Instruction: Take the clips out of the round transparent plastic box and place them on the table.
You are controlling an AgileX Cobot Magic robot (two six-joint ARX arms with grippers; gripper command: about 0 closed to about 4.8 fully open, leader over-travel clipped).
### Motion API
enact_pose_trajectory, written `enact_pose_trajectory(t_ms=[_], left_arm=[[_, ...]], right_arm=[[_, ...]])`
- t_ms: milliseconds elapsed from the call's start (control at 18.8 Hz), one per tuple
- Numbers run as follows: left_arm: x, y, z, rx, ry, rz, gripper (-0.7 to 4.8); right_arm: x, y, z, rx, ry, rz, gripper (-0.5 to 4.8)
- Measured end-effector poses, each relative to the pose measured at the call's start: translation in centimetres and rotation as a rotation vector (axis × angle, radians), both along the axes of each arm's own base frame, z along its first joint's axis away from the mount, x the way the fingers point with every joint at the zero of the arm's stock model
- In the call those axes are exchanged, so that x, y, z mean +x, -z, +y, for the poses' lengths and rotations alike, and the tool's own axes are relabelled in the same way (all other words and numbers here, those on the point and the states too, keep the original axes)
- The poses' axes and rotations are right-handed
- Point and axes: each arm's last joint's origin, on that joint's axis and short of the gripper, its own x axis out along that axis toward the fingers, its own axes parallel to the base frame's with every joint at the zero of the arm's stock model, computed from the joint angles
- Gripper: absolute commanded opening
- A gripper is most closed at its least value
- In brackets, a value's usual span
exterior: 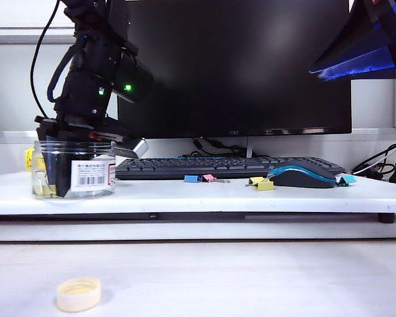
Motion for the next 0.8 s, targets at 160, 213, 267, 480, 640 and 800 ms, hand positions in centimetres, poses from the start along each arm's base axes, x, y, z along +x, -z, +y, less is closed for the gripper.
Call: enact_pose_trajectory(t_ms=[160,213,267,480,640,800], left_arm=[[1.1,-0.9,-0.2,0.004,-0.016,-0.065,0.65],[1.6,-1.6,-0.4,-0.012,-0.03,-0.108,0.65],[2.0,-2.1,-0.7,-0.041,-0.042,-0.135,0.65],[2.2,-3.5,-1.4,-0.12,-0.047,-0.176,0.65],[2.1,-4.4,-2.1,-0.14,-0.031,-0.204,0.65],[2.4,-6.0,-2.2,-0.163,-0.035,-0.251,0.65]], right_arm=[[0.0,0.0,0.0,0.0,0.0,0.0,0.99],[0.0,0.0,0.0,0.0,0.0,0.0,0.99],[0.0,0.0,0.0,0.0,0.0,0.0,0.99],[0.0,0.0,0.0,0.0,0.0,0.001,0.99],[0.0,0.0,0.0,0.0,0.0,0.001,0.99],[0.0,0.0,0.0,0.0,0.0,0.001,0.99]])
